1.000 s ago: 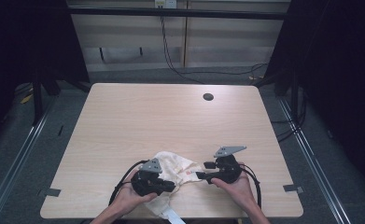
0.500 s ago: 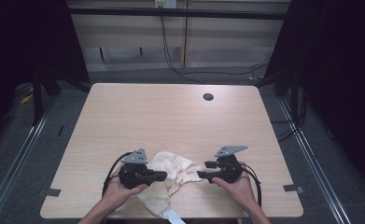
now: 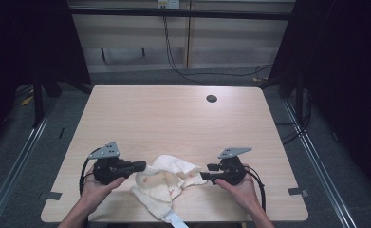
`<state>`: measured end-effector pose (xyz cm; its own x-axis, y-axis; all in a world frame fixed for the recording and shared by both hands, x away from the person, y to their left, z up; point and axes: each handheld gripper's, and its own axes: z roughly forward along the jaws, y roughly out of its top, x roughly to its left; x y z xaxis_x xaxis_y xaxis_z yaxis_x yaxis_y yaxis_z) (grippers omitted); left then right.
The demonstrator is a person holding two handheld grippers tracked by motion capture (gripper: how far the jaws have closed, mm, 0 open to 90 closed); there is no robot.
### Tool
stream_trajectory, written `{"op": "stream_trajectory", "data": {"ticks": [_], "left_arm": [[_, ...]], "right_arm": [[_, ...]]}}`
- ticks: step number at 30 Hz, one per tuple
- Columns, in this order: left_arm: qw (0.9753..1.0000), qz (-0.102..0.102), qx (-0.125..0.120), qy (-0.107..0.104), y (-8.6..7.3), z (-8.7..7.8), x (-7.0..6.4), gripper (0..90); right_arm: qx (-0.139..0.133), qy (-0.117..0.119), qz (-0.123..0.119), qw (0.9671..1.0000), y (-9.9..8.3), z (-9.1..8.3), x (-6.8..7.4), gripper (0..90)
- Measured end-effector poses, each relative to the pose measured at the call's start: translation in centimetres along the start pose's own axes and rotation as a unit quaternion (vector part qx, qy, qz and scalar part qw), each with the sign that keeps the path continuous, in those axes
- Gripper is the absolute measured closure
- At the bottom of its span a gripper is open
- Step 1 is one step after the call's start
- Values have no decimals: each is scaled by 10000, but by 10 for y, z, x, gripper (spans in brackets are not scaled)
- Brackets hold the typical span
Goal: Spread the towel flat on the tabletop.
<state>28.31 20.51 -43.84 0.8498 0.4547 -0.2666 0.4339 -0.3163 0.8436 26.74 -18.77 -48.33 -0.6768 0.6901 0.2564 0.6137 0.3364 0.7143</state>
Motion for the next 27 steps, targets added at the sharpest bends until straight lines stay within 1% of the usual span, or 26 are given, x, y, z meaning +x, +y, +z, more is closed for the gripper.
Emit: {"op": "stream_trajectory", "data": {"ticks": [1,3,5,6,8,9,11,12,14,16,17,19,20,21,23,24,26,27], "left_arm": [[10000,16,6,35,-1,0,1,881],[10000,-22,-11,61,-1,-1,3,881],[9999,-84,-41,105,-2,-3,7,881],[9999,-100,-38,103,-3,-4,9,881],[9999,-105,-13,129,-5,-5,12,881],[9998,-141,-14,154,-7,-5,13,881],[9996,-121,72,242,-11,-5,16,881],[9995,-141,104,262,-12,-5,17,881],[9993,-210,80,282,-15,-6,20,881],[9993,-207,72,304,-15,-8,22,881],[9991,-266,-18,320,-16,-11,24,881],[9991,-265,-17,325,-16,-12,26,881],[9988,-338,-71,352,-17,-14,28,881],[9988,-338,-71,352,-17,-14,28,881],[9983,-409,-86,401,-18,-16,31,881],[9983,-409,-86,401,-18,-16,31,881],[9979,-447,-127,440,-18,-17,33,881],[9980,-439,-103,435,-19,-17,34,881]], "right_arm": [[14,-4,-16,10000,-1,0,1,523],[56,-25,-45,10000,-2,0,2,531],[211,-38,-119,9997,-6,4,3,549],[211,-38,-119,9997,-6,4,3,549],[326,-76,-143,9993,-9,6,2,549],[347,-64,-110,9993,-11,7,3,553],[368,-53,-117,9992,-11,8,3,557],[430,-103,-187,9988,-11,9,5,564],[429,-93,-186,9989,-12,9,5,566],[397,-72,-205,9990,-12,10,5,565],[401,-107,-228,9989,-12,11,5,566],[383,-92,-240,9989,-12,11,5,566],[384,-50,-271,9989,-13,11,6,584],[384,-50,-271,9989,-13,11,6,584],[386,-35,-305,9988,-13,12,7,601],[397,-10,-327,9987,-12,12,7,613],[391,-39,-340,9986,-12,12,7,629],[380,-29,-334,9987,-13,12,7,664]]}}
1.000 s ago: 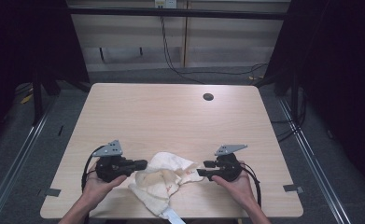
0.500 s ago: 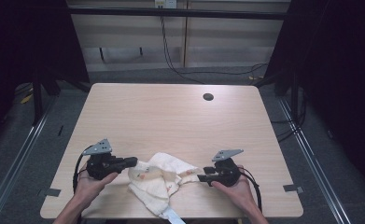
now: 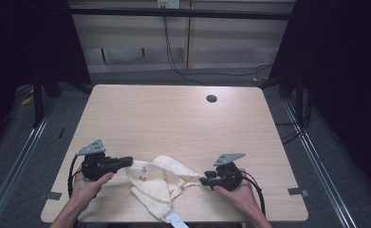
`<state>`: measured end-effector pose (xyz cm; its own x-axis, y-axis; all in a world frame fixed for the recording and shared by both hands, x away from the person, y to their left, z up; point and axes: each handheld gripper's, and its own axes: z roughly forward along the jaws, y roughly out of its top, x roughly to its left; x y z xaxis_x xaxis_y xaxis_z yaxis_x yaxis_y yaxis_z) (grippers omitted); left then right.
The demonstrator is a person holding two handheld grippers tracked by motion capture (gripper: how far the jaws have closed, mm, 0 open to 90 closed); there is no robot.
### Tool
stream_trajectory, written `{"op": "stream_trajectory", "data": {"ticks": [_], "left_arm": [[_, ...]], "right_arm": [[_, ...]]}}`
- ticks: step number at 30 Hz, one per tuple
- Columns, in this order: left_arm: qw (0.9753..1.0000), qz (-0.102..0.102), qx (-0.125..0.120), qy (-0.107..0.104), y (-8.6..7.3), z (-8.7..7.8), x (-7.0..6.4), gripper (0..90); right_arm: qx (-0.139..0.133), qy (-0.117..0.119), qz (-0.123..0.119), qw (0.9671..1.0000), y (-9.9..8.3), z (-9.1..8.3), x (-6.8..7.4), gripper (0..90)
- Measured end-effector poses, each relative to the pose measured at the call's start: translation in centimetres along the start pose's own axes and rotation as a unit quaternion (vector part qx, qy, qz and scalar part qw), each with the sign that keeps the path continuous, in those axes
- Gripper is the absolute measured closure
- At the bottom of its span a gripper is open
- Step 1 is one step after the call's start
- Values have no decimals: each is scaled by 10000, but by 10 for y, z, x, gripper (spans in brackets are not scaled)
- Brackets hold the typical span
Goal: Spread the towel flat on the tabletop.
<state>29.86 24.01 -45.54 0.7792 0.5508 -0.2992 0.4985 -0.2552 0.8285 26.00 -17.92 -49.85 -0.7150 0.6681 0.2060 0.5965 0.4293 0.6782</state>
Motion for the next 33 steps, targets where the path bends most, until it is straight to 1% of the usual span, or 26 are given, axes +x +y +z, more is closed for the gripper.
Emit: {"op": "stream_trajectory", "data": {"ticks": [1,2,3,4,5,6,7,8,9,10,11,13,14,16,17,18,19,20,22,23,25,28,30,31,32,33], "left_arm": [[10000,-17,16,-8,-1,0,1,881],[10000,-17,16,-8,-1,0,1,881],[10000,-31,15,-25,-2,1,2,881],[10000,-31,15,-25,-2,1,2,881],[10000,-25,6,-61,-2,0,2,881],[10000,-24,-16,-81,-2,0,2,881],[10000,-13,-37,-90,-2,0,1,881],[9999,3,-55,-87,-2,0,0,881],[9998,-36,-133,-129,0,1,-3,881],[9998,-36,-133,-129,0,1,-3,881],[9997,-4,-170,-195,3,2,-5,881],[9996,99,-182,-213,7,4,-9,881],[9993,145,-226,-256,9,5,-13,882],[9992,182,-233,-262,10,4,-14,882],[9991,225,-239,-274,12,3,-17,882],[9990,245,-257,-272,13,2,-19,882],[9987,252,-310,-321,16,-2,-24,882],[9987,252,-310,-321,16,-2,-24,881],[9979,371,-393,-356,20,-6,-30,881],[9975,423,-438,-371,23,-9,-34,881],[9971,458,-492,-364,26,-11,-36,882],[9965,544,-535,-341,32,-15,-38,881],[9963,619,-533,-272,35,-16,-41,881],[9960,639,-551,-294,37,-16,-43,881],[9955,707,-548,-301,39,-16,-45,882],[9951,745,-559,-319,41,-16,-47,882]], "right_arm": [[-2,28,-9,10000,0,0,0,709],[-2,28,-9,10000,0,0,0,709],[-19,93,-43,9999,0,-1,1,768],[-19,93,-43,9999,0,-1,1,768],[-126,149,-81,9998,1,-2,2,837],[-126,149,-81,9998,1,-2,2,837],[-286,143,-110,9994,2,-7,3,879],[-349,121,-131,9992,3,-9,2,881],[-432,147,-81,9989,4,-13,2,883],[-432,147,-81,9989,4,-13,2,883],[-489,168,-78,9986,5,-14,1,884],[-579,237,-78,9980,9,-19,-2,884],[-690,261,-48,9973,13,-25,-3,885],[-738,283,-41,9969,15,-28,-4,885],[-796,286,-68,9964,17,-32,-5,885],[-870,312,-69,9957,22,-42,-8,885],[-929,316,-46,9952,24,-46,-8,886],[-929,316,-46,9952,24,-46,-8,886],[-1003,305,-77,9945,28,-55,-10,887],[-1091,321,-86,9935,31,-65,-11,887],[-1107,314,-94,9933,32,-68,-12,887],[-1183,335,-154,9923,38,-83,-15,887],[-1203,318,-201,9920,43,-90,-15,887],[-1221,310,-228,9918,45,-94,-15,888],[-1299,239,-281,9908,51,-100,-15,887],[-1299,239,-281,9908,51,-100,-15,887]]}}
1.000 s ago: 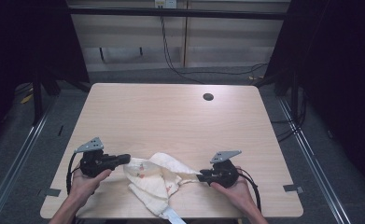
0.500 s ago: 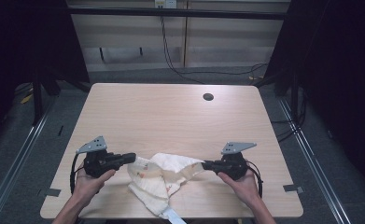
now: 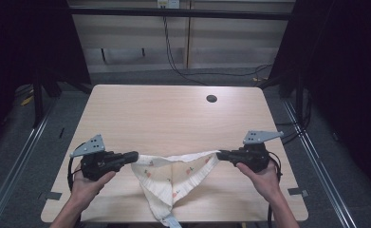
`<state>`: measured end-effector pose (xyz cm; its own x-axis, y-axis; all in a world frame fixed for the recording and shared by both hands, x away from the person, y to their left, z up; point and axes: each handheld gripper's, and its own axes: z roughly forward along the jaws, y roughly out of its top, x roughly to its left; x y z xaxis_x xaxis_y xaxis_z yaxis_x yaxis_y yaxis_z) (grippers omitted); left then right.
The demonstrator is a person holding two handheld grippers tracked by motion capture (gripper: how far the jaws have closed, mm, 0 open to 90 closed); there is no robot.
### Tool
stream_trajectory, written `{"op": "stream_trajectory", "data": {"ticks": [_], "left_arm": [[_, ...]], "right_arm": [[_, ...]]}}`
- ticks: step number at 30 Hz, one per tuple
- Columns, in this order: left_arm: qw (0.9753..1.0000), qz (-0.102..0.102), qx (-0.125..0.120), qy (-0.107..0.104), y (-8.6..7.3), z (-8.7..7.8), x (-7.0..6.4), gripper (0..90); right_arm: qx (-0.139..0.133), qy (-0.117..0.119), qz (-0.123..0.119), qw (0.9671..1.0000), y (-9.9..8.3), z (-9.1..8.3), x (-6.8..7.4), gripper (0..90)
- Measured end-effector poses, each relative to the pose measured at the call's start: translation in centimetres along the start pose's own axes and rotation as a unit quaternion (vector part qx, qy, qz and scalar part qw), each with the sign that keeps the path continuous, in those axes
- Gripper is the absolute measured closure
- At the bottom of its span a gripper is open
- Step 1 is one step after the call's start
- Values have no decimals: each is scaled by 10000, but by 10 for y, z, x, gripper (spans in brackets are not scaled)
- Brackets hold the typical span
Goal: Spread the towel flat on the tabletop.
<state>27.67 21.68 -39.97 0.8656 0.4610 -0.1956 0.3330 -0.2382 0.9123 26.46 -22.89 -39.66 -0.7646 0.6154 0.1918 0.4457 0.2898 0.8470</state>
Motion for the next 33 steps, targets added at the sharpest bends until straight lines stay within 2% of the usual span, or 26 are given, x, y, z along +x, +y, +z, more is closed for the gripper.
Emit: {"op": "stream_trajectory", "data": {"ticks": [4,9,12,14,18,21,25,29,31,33], "left_arm": [[9999,104,-124,-18,13,-1,-2,881],[9996,86,-259,21,25,-4,2,882],[9994,123,-322,102,28,-10,7,882],[9993,84,-366,79,28,-12,7,882],[9992,129,-363,79,28,-13,5,882],[9987,125,-474,106,33,-18,7,882],[9984,241,-474,199,41,-30,5,882],[9976,361,-579,144,48,-39,-1,882],[9968,428,-659,145,52,-44,-5,883],[9963,459,-709,183,55,-50,-9,883]], "right_arm": [[-148,-229,-35,9996,14,-11,-5,888],[-210,-249,-100,9994,24,-20,-4,888],[-380,-319,-225,9985,37,-30,-6,888],[-420,-301,-205,9985,39,-31,-6,888],[-440,-233,-278,9984,48,-30,-6,889],[-471,-199,-344,9981,56,-29,-3,889],[-525,-244,-556,9968,70,-41,8,889],[-607,-202,-633,9959,73,-47,15,889],[-606,-195,-727,9953,75,-52,23,890],[-607,-195,-756,9951,76,-54,25,890]]}}
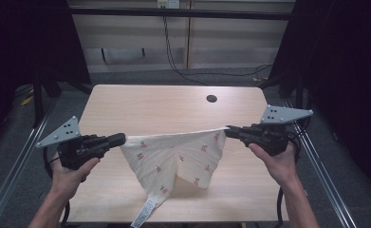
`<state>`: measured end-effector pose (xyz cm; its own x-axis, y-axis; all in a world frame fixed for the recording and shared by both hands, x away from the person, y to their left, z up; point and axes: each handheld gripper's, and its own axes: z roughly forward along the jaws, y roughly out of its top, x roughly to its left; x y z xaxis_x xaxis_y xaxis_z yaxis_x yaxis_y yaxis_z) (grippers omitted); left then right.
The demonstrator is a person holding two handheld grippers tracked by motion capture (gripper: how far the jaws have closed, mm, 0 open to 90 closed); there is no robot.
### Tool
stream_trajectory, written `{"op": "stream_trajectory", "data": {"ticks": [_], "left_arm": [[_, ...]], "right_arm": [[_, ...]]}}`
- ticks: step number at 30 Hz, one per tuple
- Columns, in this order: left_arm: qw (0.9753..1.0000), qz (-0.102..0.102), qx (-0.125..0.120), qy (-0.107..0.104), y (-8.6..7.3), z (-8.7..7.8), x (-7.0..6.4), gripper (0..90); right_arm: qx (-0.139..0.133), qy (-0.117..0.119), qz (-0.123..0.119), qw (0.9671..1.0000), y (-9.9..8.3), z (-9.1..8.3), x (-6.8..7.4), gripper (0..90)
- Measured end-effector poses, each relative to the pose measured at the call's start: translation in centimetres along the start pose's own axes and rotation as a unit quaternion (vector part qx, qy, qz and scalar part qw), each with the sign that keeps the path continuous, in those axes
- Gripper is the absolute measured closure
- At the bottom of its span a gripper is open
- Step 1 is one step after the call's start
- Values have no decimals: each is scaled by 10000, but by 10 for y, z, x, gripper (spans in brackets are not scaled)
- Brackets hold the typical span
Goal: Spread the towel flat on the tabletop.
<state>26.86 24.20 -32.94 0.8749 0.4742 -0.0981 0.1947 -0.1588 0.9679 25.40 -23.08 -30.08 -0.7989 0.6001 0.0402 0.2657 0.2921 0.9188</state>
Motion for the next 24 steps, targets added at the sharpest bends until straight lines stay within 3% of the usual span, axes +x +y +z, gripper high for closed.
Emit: {"op": "stream_trajectory", "data": {"ticks": [5,10,14,19,22,24], "left_arm": [[9998,171,-36,-6,8,-11,-10,882],[9996,215,-161,-23,14,-22,-21,882],[9997,210,-126,-41,19,-20,-21,882],[10000,73,-26,29,6,4,-5,882],[9998,-167,79,25,-11,20,7,882],[9996,-189,177,80,-19,30,11,881]], "right_arm": [[-35,110,-239,9996,11,-16,17,890],[-81,102,-428,9990,17,-27,32,890],[-189,41,-549,9983,22,-34,37,889],[-5,-62,-246,9997,5,-20,18,890],[77,-74,-22,9999,-11,-10,5,890],[161,-133,69,9998,-20,-4,-2,889]]}}
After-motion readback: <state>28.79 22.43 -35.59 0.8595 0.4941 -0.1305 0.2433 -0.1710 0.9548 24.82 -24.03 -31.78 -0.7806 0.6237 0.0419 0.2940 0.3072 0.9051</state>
